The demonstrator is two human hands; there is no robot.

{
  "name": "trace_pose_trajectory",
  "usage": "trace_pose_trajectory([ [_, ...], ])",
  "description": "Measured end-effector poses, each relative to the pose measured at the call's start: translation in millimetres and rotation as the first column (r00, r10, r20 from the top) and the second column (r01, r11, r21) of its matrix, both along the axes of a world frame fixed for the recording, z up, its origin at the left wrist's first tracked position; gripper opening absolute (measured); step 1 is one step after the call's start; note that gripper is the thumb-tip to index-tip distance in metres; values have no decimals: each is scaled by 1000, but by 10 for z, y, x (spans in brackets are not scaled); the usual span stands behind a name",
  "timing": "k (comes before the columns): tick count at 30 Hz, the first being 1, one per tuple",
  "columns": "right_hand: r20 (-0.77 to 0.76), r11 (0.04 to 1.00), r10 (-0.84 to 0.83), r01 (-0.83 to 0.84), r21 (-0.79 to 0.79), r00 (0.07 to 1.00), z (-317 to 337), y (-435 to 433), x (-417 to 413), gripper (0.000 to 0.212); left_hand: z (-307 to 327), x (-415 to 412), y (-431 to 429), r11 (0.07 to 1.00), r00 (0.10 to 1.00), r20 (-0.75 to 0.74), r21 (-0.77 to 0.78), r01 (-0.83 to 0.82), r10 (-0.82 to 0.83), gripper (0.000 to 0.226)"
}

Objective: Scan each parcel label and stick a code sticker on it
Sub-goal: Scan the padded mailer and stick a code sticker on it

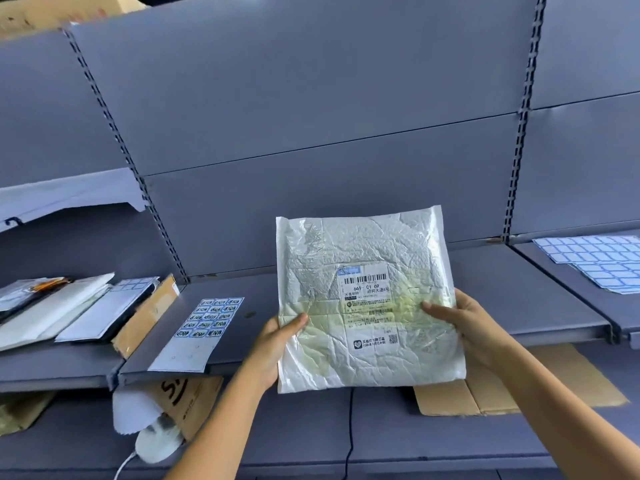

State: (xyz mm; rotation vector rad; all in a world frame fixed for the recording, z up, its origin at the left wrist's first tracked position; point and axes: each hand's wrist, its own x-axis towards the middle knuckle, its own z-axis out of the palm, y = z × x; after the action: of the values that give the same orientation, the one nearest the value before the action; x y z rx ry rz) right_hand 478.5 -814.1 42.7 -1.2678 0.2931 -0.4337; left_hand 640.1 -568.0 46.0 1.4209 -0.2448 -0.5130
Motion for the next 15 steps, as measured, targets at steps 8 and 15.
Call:
trace_pose_trajectory([
  [8, -53, 994, 106, -104, 25, 993, 112, -31, 121, 31, -36, -41, 105, 997, 997, 21, -40, -70, 71, 85],
  [15, -62, 996, 28, -33, -82, 998, 172, -166, 327, 27, 28, 81, 150, 980, 983, 25, -84, -182, 184, 42],
])
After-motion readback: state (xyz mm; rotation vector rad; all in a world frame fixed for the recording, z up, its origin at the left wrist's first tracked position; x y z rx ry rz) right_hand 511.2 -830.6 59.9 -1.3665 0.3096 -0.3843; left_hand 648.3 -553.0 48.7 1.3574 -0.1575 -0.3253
